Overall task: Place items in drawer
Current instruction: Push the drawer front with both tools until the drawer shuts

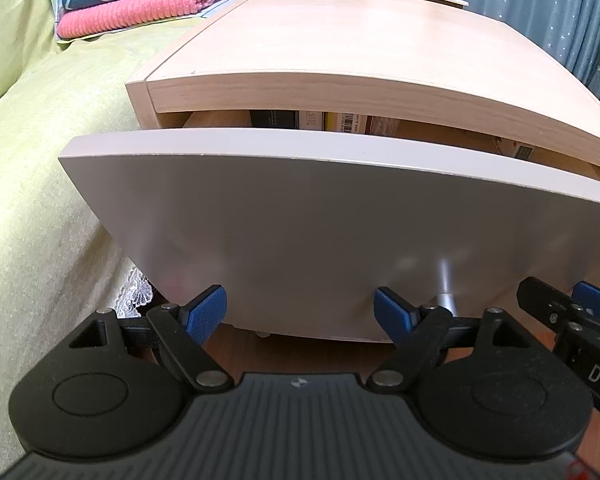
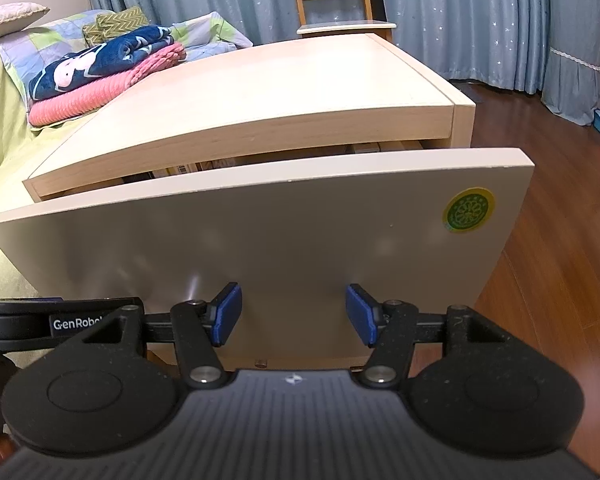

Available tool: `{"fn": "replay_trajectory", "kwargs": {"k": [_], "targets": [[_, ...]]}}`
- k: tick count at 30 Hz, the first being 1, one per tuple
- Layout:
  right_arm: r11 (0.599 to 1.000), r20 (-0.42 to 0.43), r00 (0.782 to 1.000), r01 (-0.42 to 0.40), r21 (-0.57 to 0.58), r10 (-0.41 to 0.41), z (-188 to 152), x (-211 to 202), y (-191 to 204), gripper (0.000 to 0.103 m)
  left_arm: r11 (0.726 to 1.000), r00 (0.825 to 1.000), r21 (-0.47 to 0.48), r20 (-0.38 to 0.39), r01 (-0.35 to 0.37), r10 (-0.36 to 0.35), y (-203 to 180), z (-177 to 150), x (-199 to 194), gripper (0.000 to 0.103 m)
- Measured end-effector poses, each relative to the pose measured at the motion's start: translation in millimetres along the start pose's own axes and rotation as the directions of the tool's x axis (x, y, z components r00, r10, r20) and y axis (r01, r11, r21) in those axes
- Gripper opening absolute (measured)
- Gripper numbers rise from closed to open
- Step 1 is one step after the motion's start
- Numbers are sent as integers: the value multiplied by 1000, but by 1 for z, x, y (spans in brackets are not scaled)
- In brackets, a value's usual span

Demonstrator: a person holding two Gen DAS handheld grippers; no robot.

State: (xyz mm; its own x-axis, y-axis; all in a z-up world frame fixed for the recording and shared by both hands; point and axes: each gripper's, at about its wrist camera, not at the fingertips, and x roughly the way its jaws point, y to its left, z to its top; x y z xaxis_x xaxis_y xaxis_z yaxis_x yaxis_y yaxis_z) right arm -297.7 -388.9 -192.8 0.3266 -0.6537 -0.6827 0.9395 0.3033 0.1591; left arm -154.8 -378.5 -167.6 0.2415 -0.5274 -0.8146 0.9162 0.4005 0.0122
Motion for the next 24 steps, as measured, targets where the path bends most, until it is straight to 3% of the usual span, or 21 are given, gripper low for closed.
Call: {"fn": "replay_trajectory", "kwargs": {"k": [24], "targets": [[1000, 3, 1000, 6, 17, -6, 11, 11, 1, 55, 1000, 1000, -8, 4, 0, 0, 2, 9, 9, 82]]}}
